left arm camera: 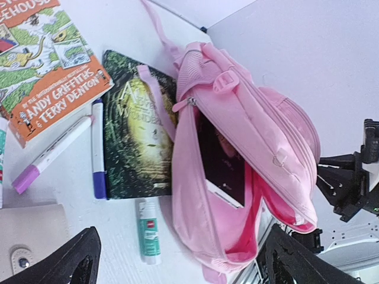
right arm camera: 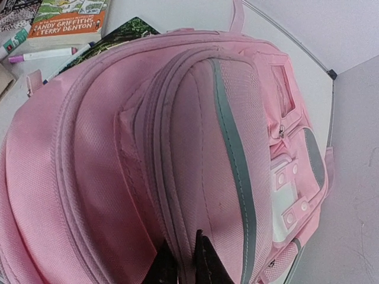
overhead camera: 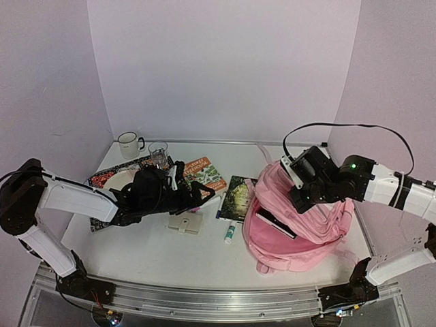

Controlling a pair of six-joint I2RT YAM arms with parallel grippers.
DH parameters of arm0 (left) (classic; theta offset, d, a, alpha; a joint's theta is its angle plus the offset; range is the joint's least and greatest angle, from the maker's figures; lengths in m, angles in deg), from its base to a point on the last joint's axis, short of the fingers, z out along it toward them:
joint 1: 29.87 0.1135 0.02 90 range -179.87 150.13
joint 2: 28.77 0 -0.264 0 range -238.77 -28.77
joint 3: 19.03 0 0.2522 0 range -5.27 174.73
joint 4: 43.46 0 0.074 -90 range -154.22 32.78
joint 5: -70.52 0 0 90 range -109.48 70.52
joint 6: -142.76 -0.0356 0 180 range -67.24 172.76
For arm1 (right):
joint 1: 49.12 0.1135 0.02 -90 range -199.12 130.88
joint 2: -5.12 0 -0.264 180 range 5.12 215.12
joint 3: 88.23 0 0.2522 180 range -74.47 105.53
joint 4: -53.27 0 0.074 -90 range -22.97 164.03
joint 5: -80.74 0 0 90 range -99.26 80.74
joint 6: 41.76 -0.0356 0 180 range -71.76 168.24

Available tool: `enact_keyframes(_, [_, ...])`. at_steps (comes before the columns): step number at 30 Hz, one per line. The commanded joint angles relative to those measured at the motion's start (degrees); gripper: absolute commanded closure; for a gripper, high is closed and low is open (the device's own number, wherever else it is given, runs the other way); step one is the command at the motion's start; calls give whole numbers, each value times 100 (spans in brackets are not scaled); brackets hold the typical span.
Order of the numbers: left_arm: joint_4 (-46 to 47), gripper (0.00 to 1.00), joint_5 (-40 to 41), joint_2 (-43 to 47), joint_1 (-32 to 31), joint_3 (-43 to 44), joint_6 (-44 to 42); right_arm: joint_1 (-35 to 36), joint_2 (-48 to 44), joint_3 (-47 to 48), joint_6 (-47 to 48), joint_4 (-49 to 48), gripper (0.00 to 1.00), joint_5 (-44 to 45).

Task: Pack the student bag
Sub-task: Place the largest pocket of the student bag.

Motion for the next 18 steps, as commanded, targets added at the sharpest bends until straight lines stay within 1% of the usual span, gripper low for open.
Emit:
enact_keyframes(1, [-688, 4, -235, -254, 80, 444, -375, -43, 318, 34, -117, 240, 80, 50])
enact_keyframes(4, [-942, 8, -275, -427, 156, 623, -527, -46, 605, 358, -151, 381, 65, -532])
enact_keyframes(7, [-1166, 10, -253, -497, 244, 770, -636, -38, 724, 844, -142, 441, 47, -1210])
enact_keyframes(10, [-1370, 12, -168, -496, 375, 874, -686, -38, 772, 1186, -120, 246, 37, -1622])
enact_keyframes(12, [-1623, 13, -55, -528, 489, 1028, -709, -40, 851, 1353, -51, -129, 30, -1881])
enact_keyframes(14, [-1824, 16, 27, -590, 596, 1193, -760, -75, 1041, 1519, 26, -472, 27, -2187])
enact_keyframes(18, [-1875, 24, 10, -783, 852, 1412, -669, -367, 1814, 1908, 2, -926, 27, -2490])
